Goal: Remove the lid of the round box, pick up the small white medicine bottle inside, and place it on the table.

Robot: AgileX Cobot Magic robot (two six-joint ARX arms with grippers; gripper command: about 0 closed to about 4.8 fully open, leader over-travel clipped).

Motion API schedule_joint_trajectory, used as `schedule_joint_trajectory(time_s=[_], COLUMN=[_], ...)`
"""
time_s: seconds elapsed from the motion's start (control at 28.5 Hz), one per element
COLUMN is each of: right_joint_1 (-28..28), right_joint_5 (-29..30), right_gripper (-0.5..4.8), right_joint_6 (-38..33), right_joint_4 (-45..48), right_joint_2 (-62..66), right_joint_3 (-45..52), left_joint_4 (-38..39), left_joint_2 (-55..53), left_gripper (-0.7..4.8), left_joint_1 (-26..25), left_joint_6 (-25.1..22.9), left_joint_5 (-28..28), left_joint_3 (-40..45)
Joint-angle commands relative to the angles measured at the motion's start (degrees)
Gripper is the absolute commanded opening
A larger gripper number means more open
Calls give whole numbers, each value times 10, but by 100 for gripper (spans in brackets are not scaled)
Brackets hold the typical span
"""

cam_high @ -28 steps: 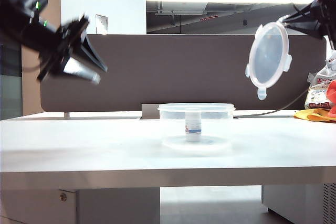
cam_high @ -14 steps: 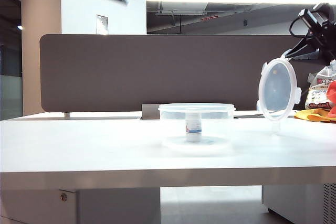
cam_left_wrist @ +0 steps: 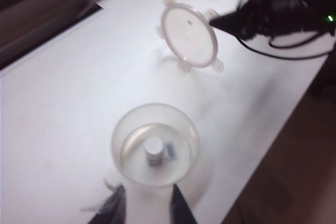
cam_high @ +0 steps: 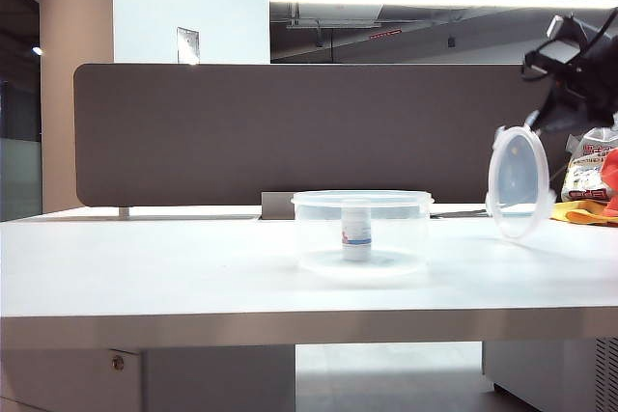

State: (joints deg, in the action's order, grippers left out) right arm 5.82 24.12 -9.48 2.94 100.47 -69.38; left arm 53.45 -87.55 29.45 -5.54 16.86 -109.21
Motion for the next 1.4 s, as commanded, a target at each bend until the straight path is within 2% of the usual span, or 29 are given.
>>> schedule_joint_trajectory(time_s=[0.04,0.11,0.32,0.42,0.6,0.84,0.95,1.16,1.4], right_joint_1=[-12,-19,-48,-56,-63,-84,-112,-196,-279], right_joint_5=[-2,2,1,4,4,0,-12,-93,-172], right_gripper=[64,118,217,234,355,359,355,355,355], right_joint_6=[5,5,5,5,5,42,70,150,157], right_joint_4=[-61,-64,-57,-58,-93,-202,-243,-315,-311], right_joint_2=[7,7,6,6,3,-16,-19,-19,-12], right_joint_3=[7,7,6,1,-24,-81,-107,-135,-136], left_joint_4=[5,10,13,18,29,33,35,49,71], left_joint_2=[1,1,0,1,0,0,0,0,-5], left_gripper=[114,114,114,114,115,115,114,115,115], left_joint_1=[0,0,0,0,0,0,0,12,25], left_joint_6=[2,2,1,1,-1,0,0,0,-2], left_joint_5=[-3,-3,-2,-2,-1,-2,-1,-2,-7], left_joint_3=[-3,-3,-3,-3,-3,-3,-3,-3,-3])
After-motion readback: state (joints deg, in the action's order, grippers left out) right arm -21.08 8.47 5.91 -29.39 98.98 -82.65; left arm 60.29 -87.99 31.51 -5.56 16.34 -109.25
